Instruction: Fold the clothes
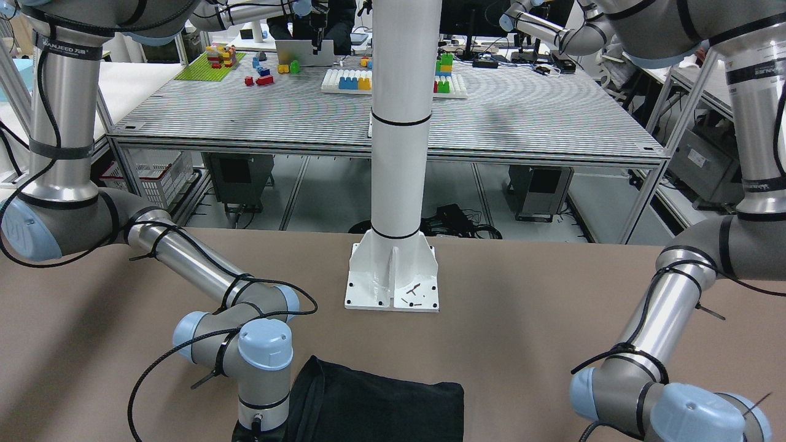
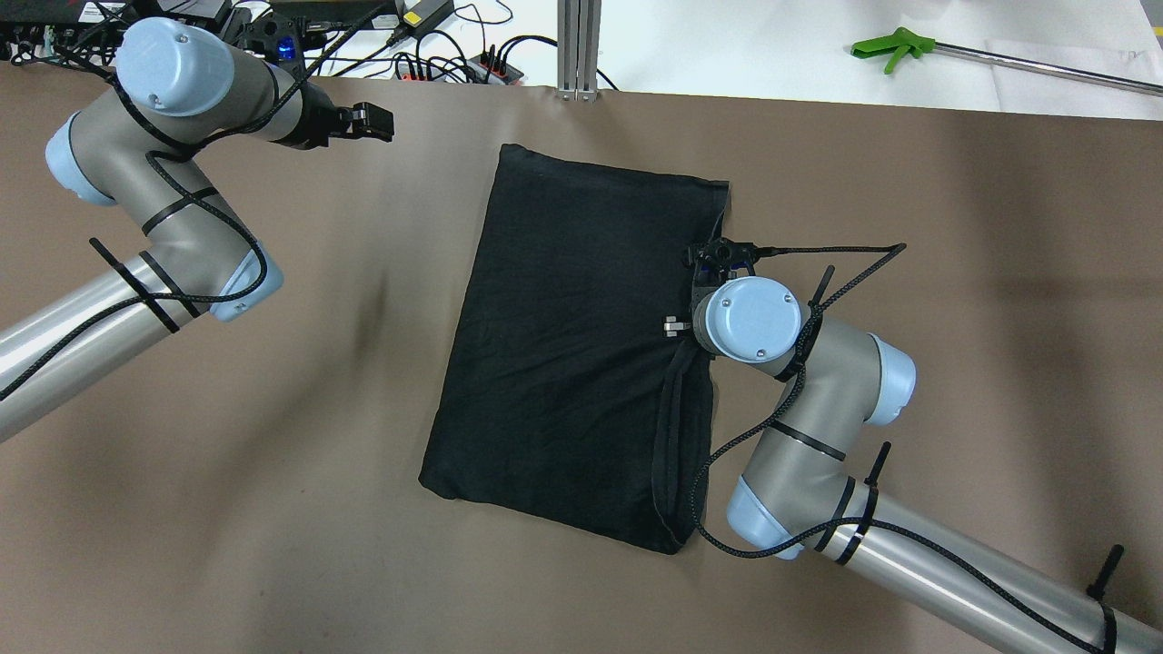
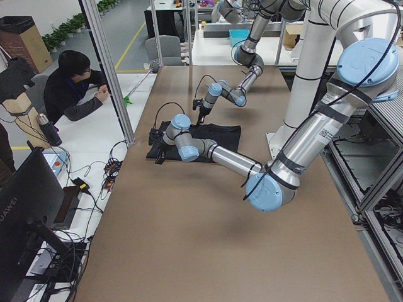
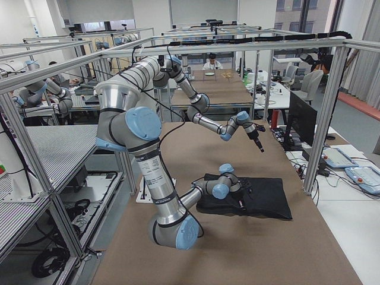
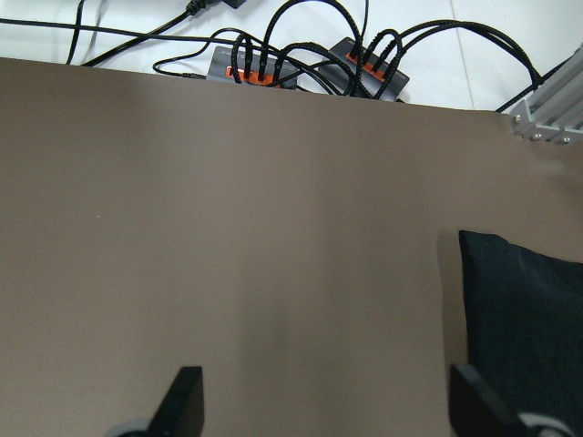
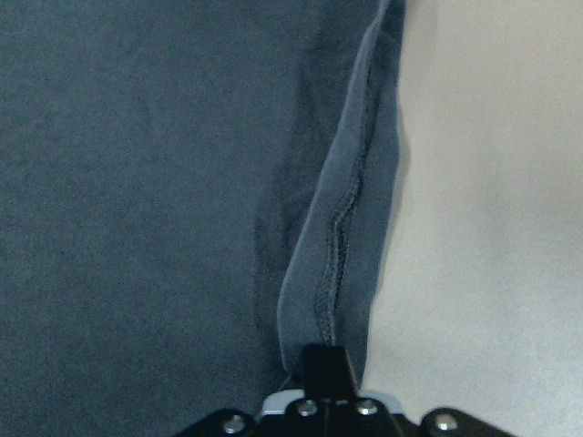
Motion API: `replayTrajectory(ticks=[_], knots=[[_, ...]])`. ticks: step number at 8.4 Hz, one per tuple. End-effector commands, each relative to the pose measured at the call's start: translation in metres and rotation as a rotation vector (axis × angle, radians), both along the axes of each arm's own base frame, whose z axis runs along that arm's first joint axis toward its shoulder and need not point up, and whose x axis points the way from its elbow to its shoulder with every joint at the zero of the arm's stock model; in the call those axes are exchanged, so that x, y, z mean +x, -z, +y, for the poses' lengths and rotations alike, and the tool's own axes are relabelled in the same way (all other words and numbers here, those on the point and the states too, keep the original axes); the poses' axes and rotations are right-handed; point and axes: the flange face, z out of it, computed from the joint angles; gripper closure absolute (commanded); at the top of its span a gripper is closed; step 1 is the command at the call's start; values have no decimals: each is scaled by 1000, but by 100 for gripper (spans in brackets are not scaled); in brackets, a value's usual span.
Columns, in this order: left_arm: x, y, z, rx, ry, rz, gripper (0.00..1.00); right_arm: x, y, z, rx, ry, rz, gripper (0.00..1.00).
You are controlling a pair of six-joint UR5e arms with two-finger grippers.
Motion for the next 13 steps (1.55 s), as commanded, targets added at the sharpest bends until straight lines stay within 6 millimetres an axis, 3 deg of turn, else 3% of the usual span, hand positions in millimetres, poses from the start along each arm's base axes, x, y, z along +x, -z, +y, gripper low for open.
replayTrajectory(ticks=[1,4,5,8,13], knots=[[0,-1,0,1,0,0,5,2,6,1,11,8,-6,5],[0,-1,0,2,-1,-1,5,2,16,-5,11,-13,-14,5],[0,-1,0,2,-1,-1,5,8,13,-12,12,-28,-10,5],[1,-1,0,3,-3,-2,5,0,2,-37,22,-65,31,5],[1,3,1,5,0,6,5,4,-3,-41,12,-67,37,6]])
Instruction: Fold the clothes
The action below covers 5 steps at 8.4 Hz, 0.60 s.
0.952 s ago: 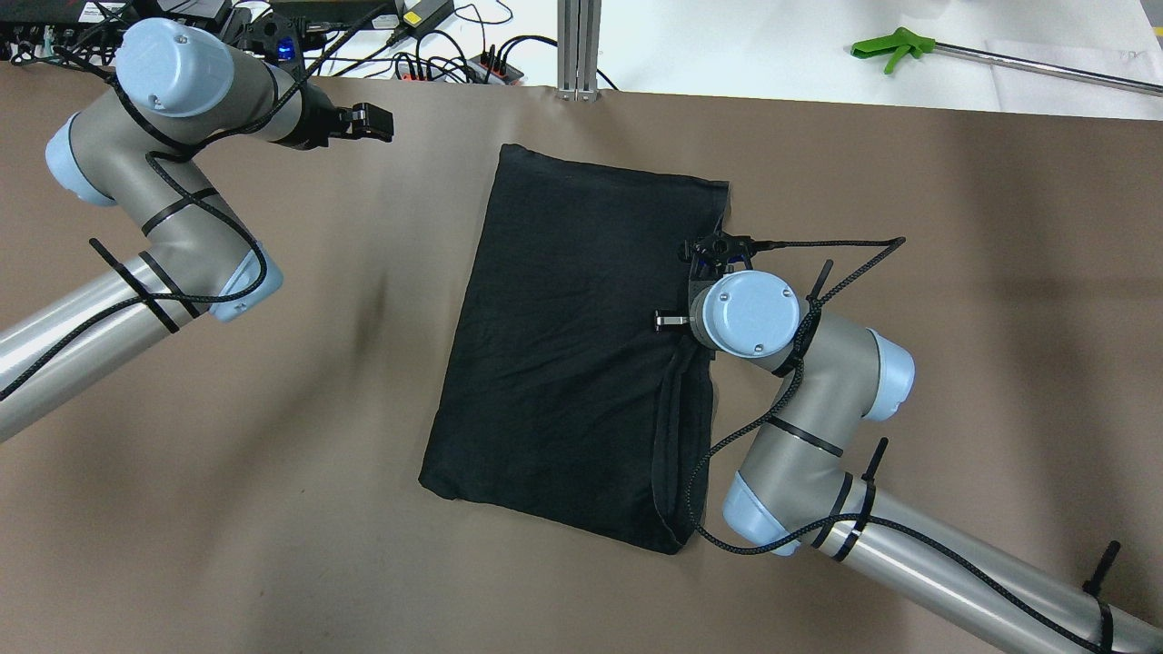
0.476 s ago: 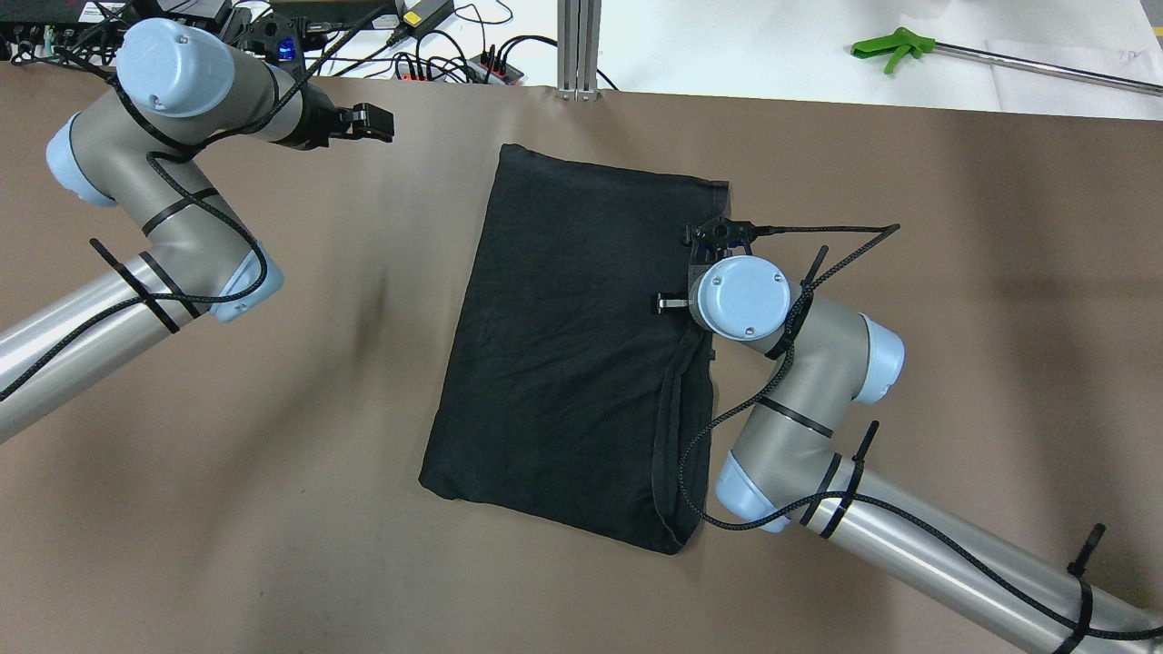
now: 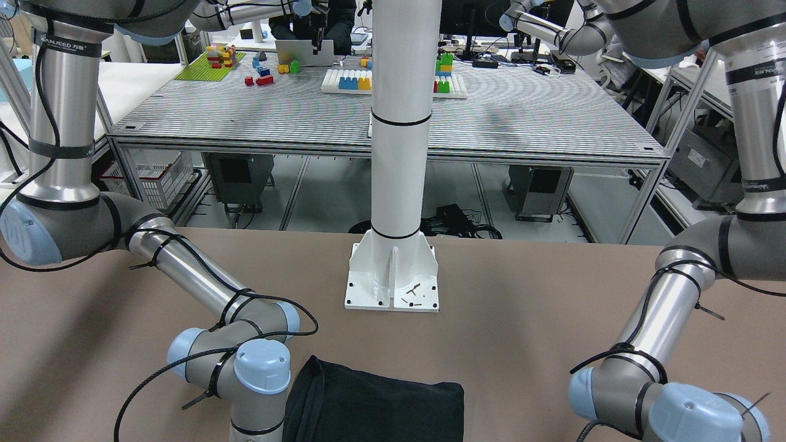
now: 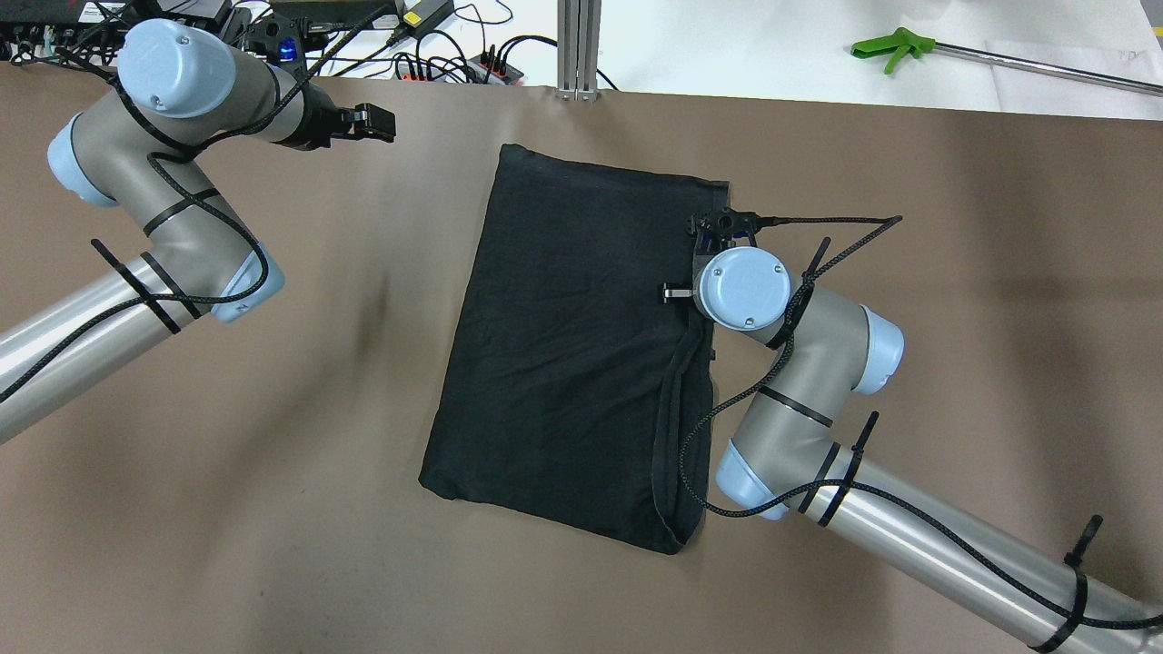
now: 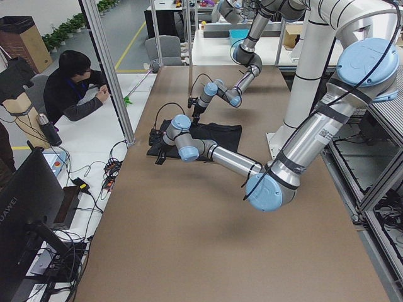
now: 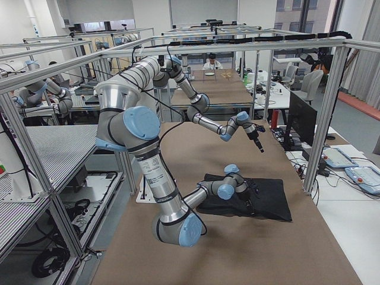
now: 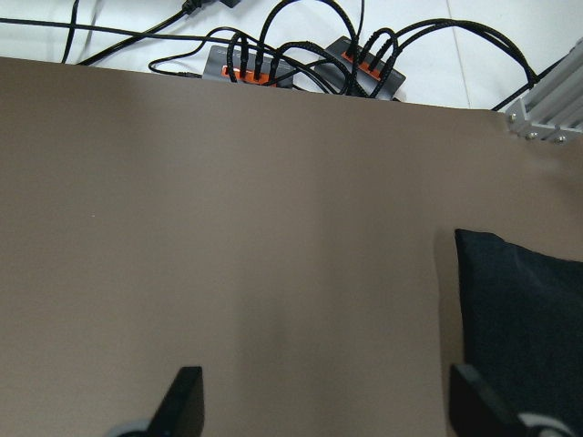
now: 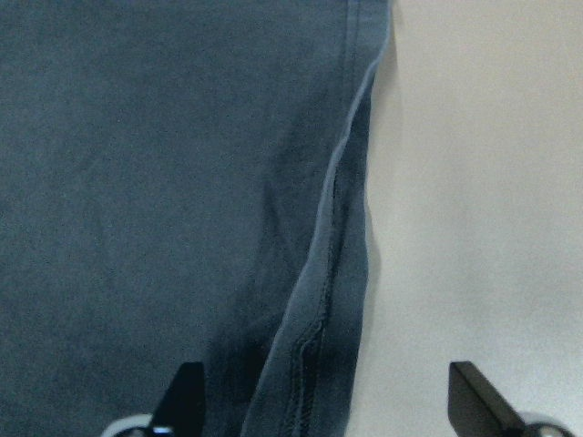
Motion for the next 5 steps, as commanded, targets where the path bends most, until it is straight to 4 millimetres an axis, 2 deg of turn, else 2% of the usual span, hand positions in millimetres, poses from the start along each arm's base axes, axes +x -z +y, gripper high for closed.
replayTrajectory(ticks=[1,3,5], knots=[[-1,2,0,2,2,3,5,2,-7,1,-12,1,7,6],[-1,2,1,2,2,5,5,5,-27,4,-30,9,25,6],[-1,3,1,3,2,5,5,19,-59,10,-58,50,48,6]])
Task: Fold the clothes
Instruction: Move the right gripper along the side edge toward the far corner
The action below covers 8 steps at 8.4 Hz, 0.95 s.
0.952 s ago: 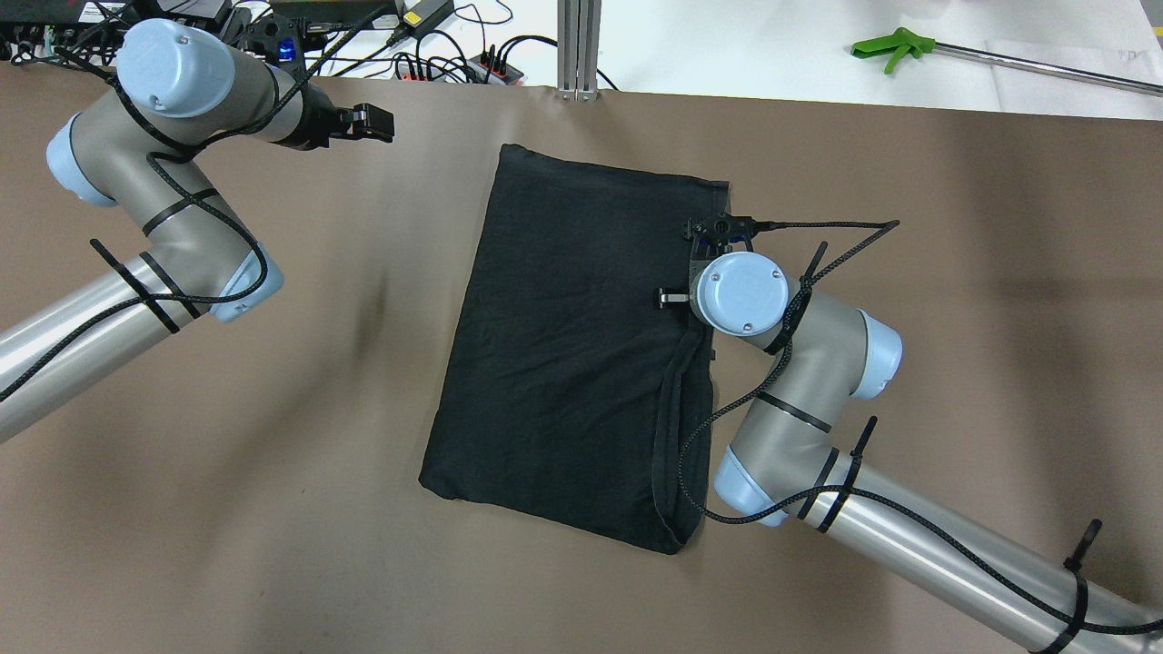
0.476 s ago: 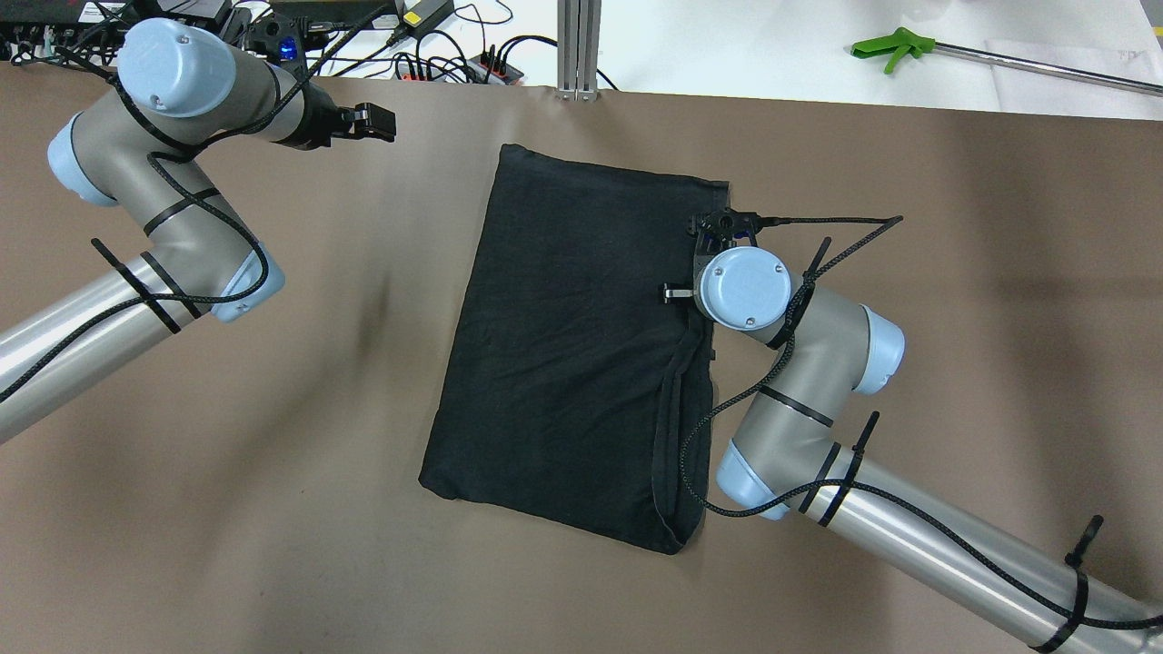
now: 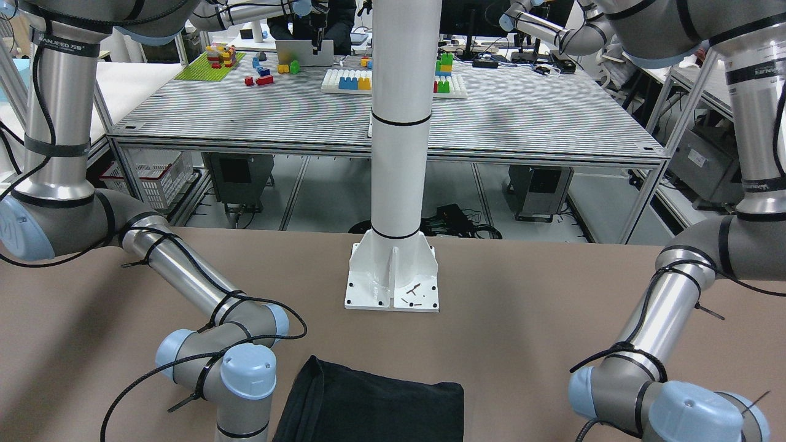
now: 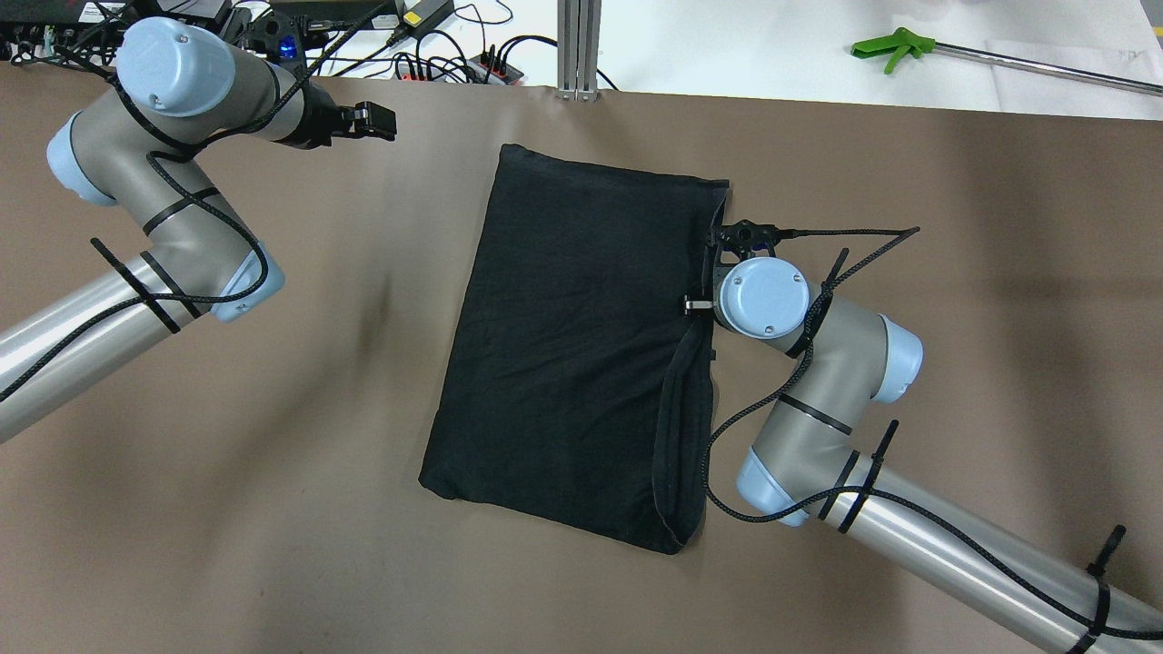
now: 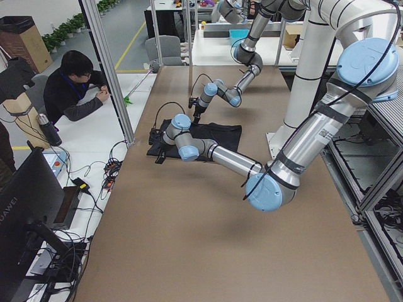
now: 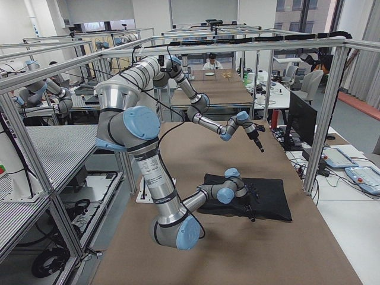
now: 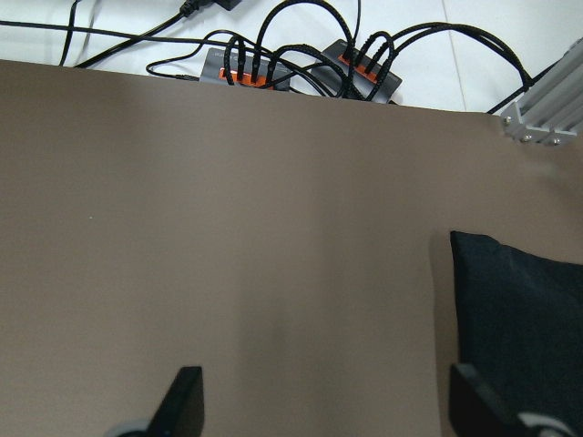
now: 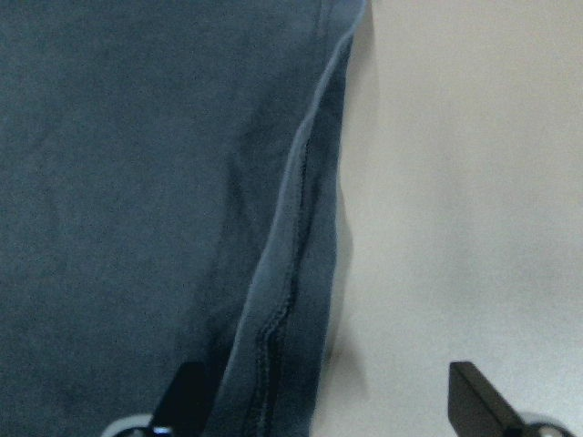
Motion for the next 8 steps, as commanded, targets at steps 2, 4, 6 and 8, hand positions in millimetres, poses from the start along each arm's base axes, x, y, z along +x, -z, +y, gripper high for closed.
replayTrajectory(ticks=[2,4,6,8], knots=[[-1,0,-1,1,1,-1,5,67,-31,18,-42,106,-29,6],[-1,0,0,1,1,-1,5,82,-19,20,-79,143,-85,6],[-1,0,0,1,1,-1,5,77,-4,18,-84,133,-97,6],[-1,4,-1,2,2,2,5,65,22,14,-157,46,-146,5]])
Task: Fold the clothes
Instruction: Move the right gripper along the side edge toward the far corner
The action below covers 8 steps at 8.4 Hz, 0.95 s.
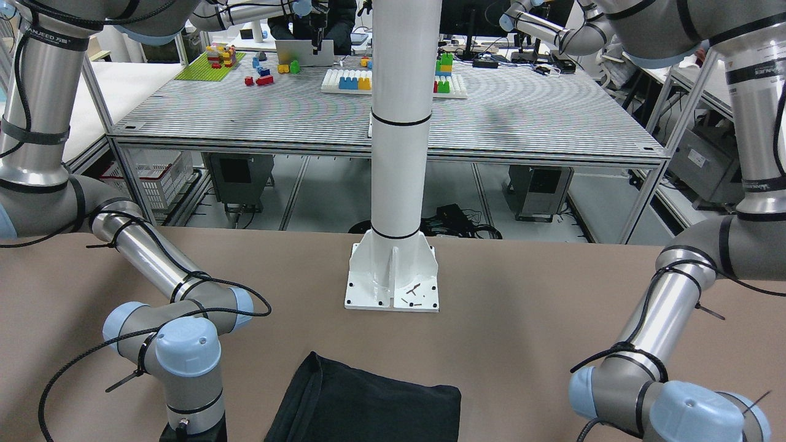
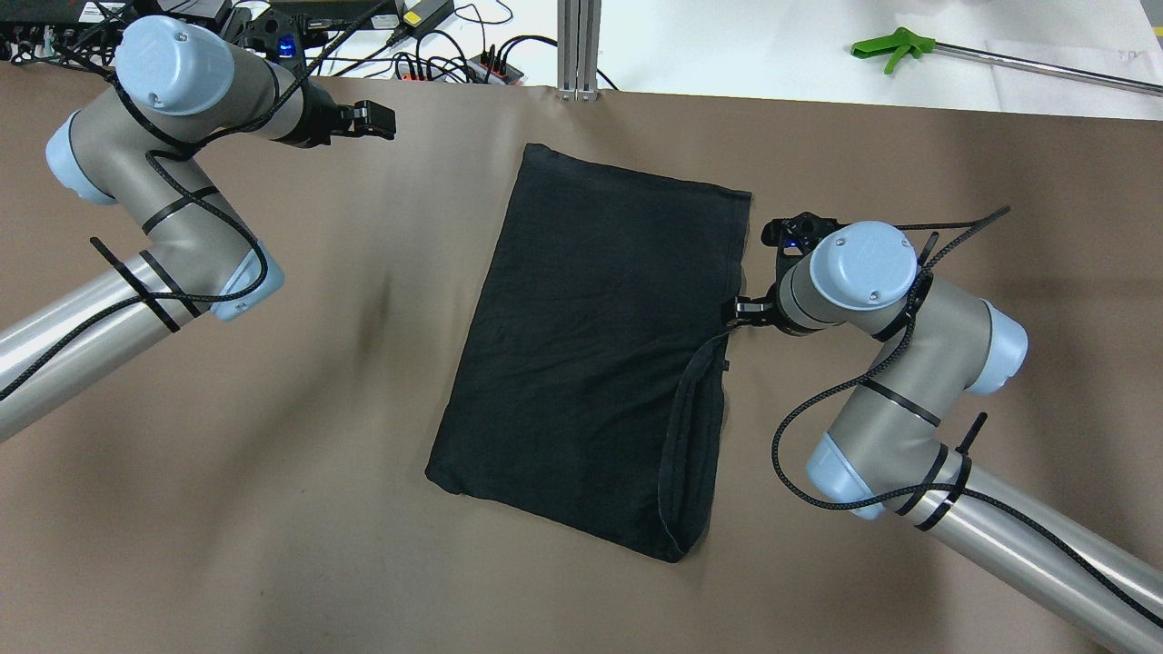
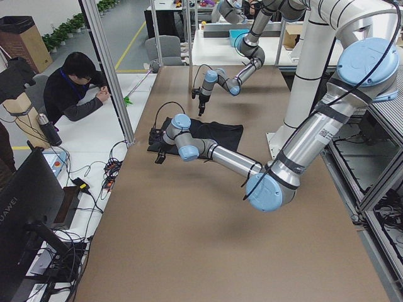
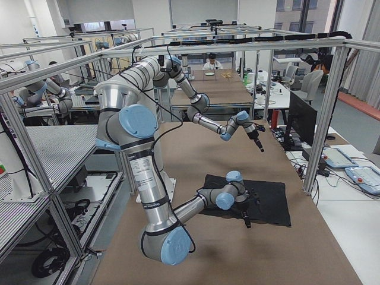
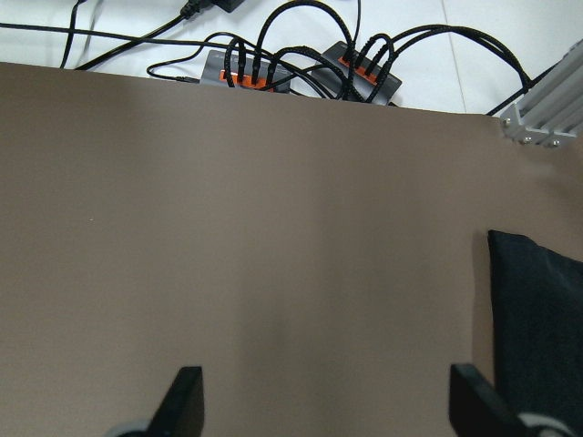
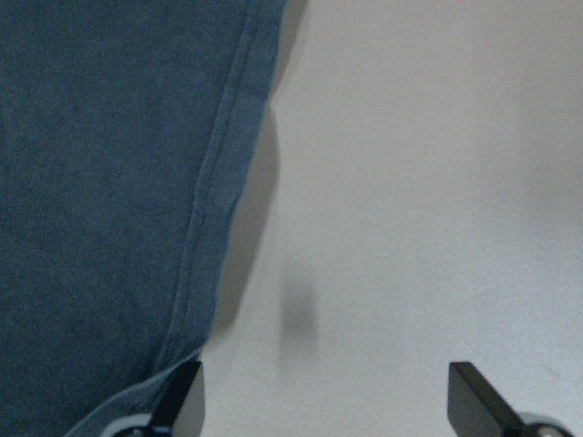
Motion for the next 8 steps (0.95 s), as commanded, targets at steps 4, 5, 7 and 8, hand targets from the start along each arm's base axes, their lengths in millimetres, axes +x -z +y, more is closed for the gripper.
replayTrajectory(ticks=[4,5,7,8], knots=[[2,3,-1,1,-2,1,5,-63,38,32,-165,-115,-14,6],[2,3,-1,1,-2,1,5,-69,37,37,-162,-115,-7,5],[2,3,-1,2,-2,0,5,-77,31,40,-156,-116,8,5],[2,3,-1,2,-2,0,5,-88,30,36,-146,-125,25,6]])
